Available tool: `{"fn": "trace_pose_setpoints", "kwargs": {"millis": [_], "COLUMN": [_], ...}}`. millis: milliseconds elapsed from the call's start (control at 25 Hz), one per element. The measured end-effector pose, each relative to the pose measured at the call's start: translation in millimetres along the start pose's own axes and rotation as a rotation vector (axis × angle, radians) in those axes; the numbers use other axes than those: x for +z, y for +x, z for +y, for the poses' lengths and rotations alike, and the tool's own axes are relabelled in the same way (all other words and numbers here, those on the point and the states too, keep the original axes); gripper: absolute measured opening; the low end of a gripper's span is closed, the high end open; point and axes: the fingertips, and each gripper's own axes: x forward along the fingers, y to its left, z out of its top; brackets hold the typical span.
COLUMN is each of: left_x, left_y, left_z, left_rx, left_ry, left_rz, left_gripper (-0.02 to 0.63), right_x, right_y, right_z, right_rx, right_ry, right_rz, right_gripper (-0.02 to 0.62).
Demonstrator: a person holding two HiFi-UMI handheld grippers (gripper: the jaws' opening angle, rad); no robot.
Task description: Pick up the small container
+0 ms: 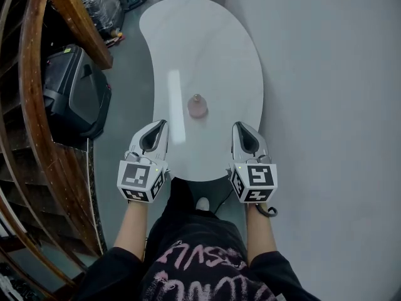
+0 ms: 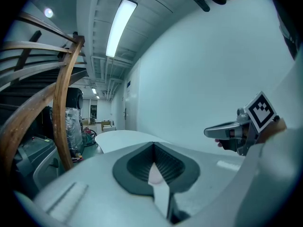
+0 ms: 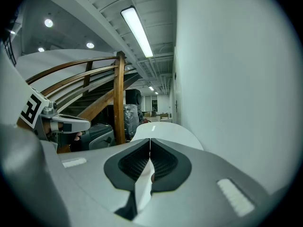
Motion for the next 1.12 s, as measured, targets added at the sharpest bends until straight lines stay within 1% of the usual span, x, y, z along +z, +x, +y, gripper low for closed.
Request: {"fn": "trace_pose_setpoints", "kwargs": {"millis": [400,800,1120], "left_x": [-18.9,-36.5,-44.7], "left_y": [21.1,35.5,44.9], "left_z": [0.8,-3.4,-1.5], "left_rx": [-0.015,-0.036,-0.038], "left_ry": [-0.009,-0.021,-0.031], "left_rz": [0.048,0.076,0.096], "left_gripper": [0.002,0.002,0.002], "right_x": [-14.5,-30.9,-39.8], "right_y": [18.5,28.3,39.1], "right_z": [-6.2,-11.7,-9.6], "right_rx": [0.007,0.005,0.02], "right_ry": [0.011,0.022,0.03], "right_rz": [0.038,0.07,0.095], "right_gripper": [0.012,0.012,0.012]}}
